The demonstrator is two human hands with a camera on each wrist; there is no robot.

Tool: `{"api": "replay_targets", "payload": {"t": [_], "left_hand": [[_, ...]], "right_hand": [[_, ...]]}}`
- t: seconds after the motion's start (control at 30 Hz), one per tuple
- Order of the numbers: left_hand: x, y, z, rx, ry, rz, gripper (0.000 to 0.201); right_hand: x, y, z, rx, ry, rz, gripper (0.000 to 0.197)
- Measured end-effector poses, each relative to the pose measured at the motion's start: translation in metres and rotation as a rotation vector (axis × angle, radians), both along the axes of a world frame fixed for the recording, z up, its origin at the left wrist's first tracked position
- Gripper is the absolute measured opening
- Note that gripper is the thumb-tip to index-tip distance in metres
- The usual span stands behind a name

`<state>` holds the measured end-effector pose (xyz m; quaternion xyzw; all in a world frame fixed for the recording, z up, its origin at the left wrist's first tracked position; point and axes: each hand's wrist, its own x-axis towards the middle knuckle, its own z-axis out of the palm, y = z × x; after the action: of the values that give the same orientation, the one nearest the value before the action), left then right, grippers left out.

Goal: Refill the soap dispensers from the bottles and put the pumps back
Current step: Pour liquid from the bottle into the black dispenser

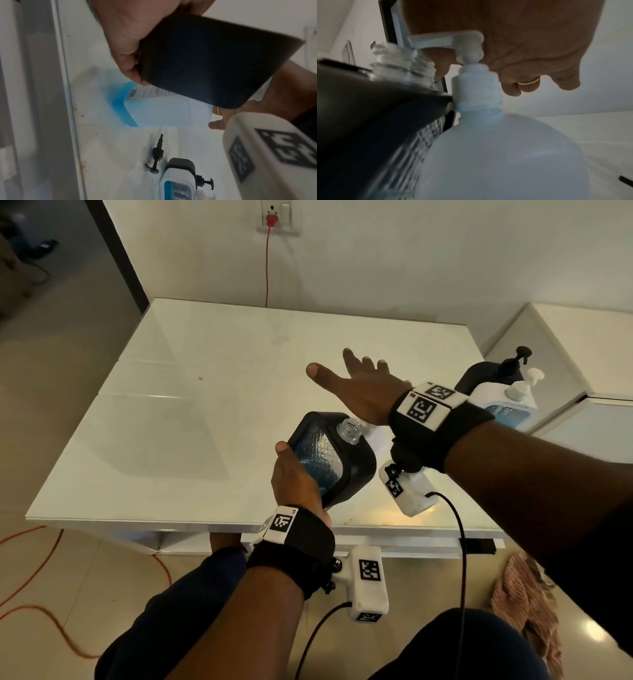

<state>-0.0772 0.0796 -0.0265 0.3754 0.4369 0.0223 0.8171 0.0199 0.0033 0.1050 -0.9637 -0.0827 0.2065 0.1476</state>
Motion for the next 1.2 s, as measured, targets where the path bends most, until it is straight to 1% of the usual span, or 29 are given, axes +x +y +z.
{"api": "replay_targets", "payload": {"t": [0.17, 0.27, 0.33, 0.47, 0.6, 0.67, 0.73, 1.0, 1.03, 1.13, 1.17, 1.2], "left_hand": [[-0.003, -0.002, 0.002, 0.023, 0.0, 0.015, 0.057], [-0.002, -0.001, 0.002, 0.037, 0.003, 0.011, 0.044], [-0.001, -0.001, -0.003, 0.013, -0.004, 0.019, 0.041], [-0.001, -0.002, -0.006, -0.017, -0.029, 0.024, 0.045], [-0.001, -0.001, -0.006, 0.009, -0.034, 0.029, 0.048], [0.0, -0.001, -0.006, 0.032, -0.028, 0.026, 0.047], [-0.001, -0.002, -0.006, 0.054, -0.013, 0.019, 0.05], [0.0, -0.003, -0.01, 0.037, -0.012, 0.004, 0.05], [0.0, -0.003, -0.01, 0.04, -0.007, 0.003, 0.052], [0.001, -0.001, -0.008, 0.037, 0.021, -0.001, 0.066], [0.001, 0.0, -0.007, 0.03, 0.022, -0.002, 0.064], [0.002, 0.0, -0.006, 0.024, 0.014, 0.001, 0.057]], "right_hand": [[0.003, -0.002, 0.006, 0.037, 0.062, -0.009, 0.106], [0.005, 0.0, 0.008, 0.025, 0.041, -0.005, 0.105], [0.004, 0.0, 0.006, 0.023, 0.029, -0.013, 0.105], [0.003, -0.003, -0.001, -0.016, 0.001, -0.029, 0.105], [0.001, -0.003, 0.0, 0.053, 0.051, -0.032, 0.105], [0.002, -0.002, 0.003, 0.092, 0.062, -0.032, 0.103], [0.004, 0.0, 0.006, 0.104, 0.06, -0.032, 0.1], [0.002, -0.003, -0.002, 0.014, 0.01, -0.052, 0.103], [0.002, -0.003, -0.001, 0.017, 0.015, -0.052, 0.103], [0.002, -0.002, 0.001, 0.05, 0.049, -0.039, 0.103], [0.002, -0.001, 0.002, 0.072, 0.057, -0.04, 0.102], [0.003, 0.0, 0.004, 0.096, 0.061, -0.045, 0.101]]}}
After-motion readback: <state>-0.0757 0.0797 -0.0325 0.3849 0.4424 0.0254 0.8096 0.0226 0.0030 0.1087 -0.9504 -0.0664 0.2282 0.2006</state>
